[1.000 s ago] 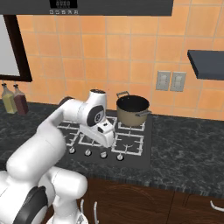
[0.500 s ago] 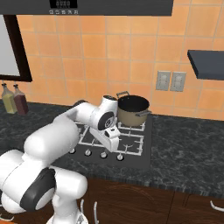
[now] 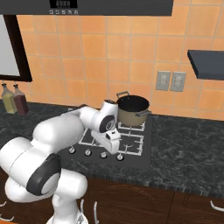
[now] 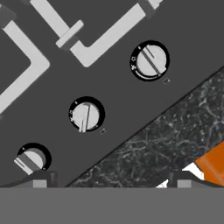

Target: Turn off the rear right burner of the stove.

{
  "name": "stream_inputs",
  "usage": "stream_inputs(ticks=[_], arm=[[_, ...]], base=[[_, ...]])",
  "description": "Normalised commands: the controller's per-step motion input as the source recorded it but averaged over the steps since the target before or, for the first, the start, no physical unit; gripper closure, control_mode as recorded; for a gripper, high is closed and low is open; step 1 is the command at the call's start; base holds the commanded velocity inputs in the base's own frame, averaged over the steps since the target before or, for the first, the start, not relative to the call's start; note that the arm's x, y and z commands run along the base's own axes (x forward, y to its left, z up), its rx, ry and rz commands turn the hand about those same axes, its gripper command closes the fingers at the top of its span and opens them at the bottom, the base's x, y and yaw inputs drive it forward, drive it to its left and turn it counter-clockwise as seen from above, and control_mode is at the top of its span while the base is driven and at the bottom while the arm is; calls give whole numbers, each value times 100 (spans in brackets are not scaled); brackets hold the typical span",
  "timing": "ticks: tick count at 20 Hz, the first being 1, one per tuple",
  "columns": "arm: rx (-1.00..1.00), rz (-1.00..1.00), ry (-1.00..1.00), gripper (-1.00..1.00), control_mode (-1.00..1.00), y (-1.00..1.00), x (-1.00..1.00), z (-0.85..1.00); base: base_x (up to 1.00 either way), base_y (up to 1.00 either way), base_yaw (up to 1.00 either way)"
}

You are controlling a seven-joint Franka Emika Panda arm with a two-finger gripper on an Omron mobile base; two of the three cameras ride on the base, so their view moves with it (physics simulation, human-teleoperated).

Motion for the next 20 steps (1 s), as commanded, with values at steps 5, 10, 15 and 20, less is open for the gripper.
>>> stream_inputs(ticks=[5, 10, 15, 20], arm=[[0, 0, 0, -100, -100, 18, 9, -37], [0, 0, 0, -100, -100, 16, 19, -22], [0, 0, -5, -100, -100, -6, 15, -11], [0, 0, -3, -100, -100, -20, 3, -18]], base=[[0, 0, 0], [0, 0, 0], [0, 0, 0], [0, 0, 0]])
